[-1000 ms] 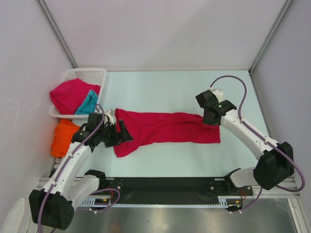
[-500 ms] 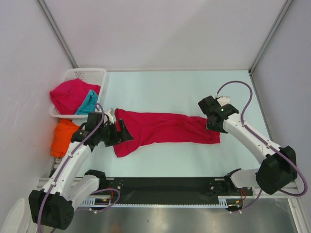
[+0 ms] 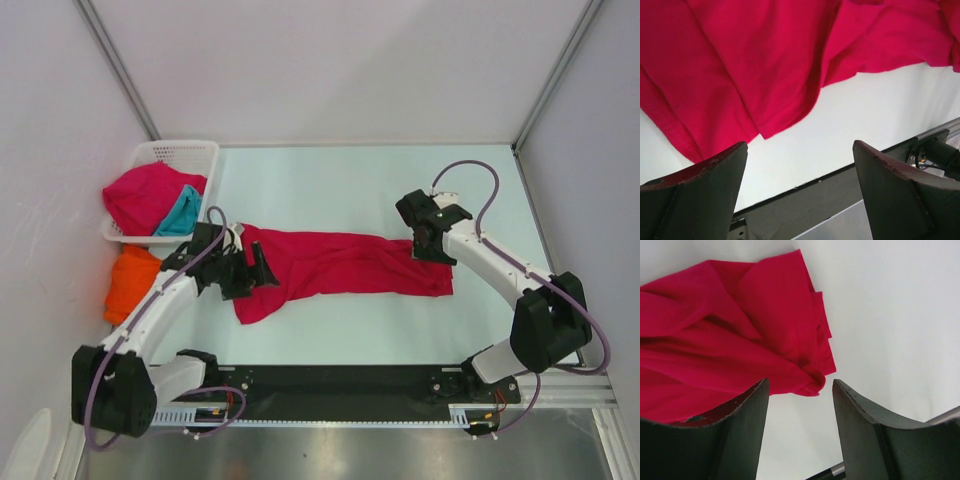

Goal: Fold and stack the t-shirts

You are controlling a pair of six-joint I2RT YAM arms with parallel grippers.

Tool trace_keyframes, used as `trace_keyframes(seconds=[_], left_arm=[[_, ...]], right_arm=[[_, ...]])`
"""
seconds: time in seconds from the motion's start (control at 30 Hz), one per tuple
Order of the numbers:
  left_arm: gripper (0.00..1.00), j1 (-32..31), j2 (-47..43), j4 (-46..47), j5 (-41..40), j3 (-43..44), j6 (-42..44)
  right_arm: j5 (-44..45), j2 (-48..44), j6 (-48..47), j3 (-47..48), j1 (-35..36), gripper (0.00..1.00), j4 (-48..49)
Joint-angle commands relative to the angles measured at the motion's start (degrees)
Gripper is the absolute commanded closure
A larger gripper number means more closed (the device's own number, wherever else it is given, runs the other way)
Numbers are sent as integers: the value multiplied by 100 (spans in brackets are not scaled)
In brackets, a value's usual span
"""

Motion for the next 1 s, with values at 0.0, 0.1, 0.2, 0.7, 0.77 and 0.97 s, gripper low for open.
trace_keyframes(seconds=[0.0,0.1,0.2,0.7,0.77,0.97], left_arm=[[8,-22,630,545,-201,253,-296],[8,-22,972,554,-553,315,-306],[8,-22,1061,466,-1089,324,-297],[13,-22,1422,1494,-1073,-370,-806],[13,-22,1501,1757,-871,-449,-859],[16,-22,1502,2154,-343,-608,-1096]], right_arm=[[-30,30,-33,345,97,41,212],[-92,-57,-50,319,124,41,238],[-162,-207,-112,258,132,41,264],[-171,-348,-376,152,97,41,352],[-162,-330,-349,135,97,41,353],[-171,-321,-323,91,97,41,335]])
